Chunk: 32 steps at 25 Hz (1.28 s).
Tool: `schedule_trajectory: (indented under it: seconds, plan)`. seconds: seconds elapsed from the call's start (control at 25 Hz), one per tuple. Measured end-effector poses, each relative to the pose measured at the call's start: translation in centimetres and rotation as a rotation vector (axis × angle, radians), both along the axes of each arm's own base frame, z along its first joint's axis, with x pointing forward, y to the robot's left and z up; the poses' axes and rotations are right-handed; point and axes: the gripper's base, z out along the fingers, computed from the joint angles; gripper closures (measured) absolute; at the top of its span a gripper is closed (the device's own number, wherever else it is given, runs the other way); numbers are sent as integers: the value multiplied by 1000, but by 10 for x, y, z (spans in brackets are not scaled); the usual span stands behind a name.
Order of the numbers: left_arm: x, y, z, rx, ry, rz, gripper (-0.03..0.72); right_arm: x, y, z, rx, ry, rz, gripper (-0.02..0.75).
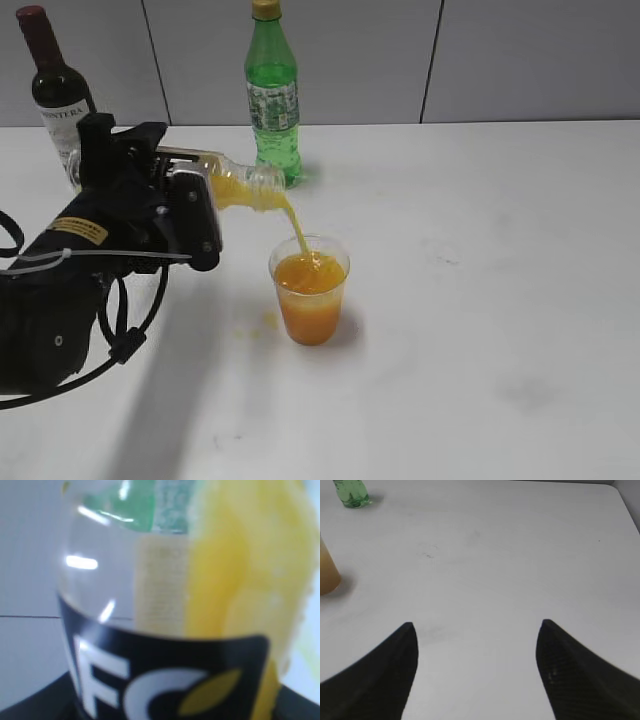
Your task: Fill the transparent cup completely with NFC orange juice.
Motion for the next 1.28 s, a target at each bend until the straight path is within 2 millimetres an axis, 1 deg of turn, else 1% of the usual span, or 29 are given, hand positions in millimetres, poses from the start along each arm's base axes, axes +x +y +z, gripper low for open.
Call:
schedule_trajectory:
  seconds: [0.12, 0.32, 0.44, 0.64, 0.8, 1.04, 1.28]
  plan:
    - [-2, 1, -2, -82, 18, -1, 218, 0, 0, 0, 0, 0, 0, 167]
    - [-17, 3, -13, -211, 86, -58, 218, 0, 0, 0, 0, 0, 0, 167]
    - [-20, 1, -15, -346, 119, -61, 218, 0, 0, 0, 0, 0, 0, 167]
    - [-21, 1, -15, -603, 160, -25, 218, 0, 0, 0, 0, 0, 0, 167]
    - [-21, 1, -15, -770, 186, 1, 218, 0, 0, 0, 0, 0, 0, 167]
    - [-12, 13, -14, -1075, 218, 55, 218, 0, 0, 0, 0, 0, 0, 167]
    - [2, 31, -14, -1292, 277, 43, 218, 0, 0, 0, 0, 0, 0, 167]
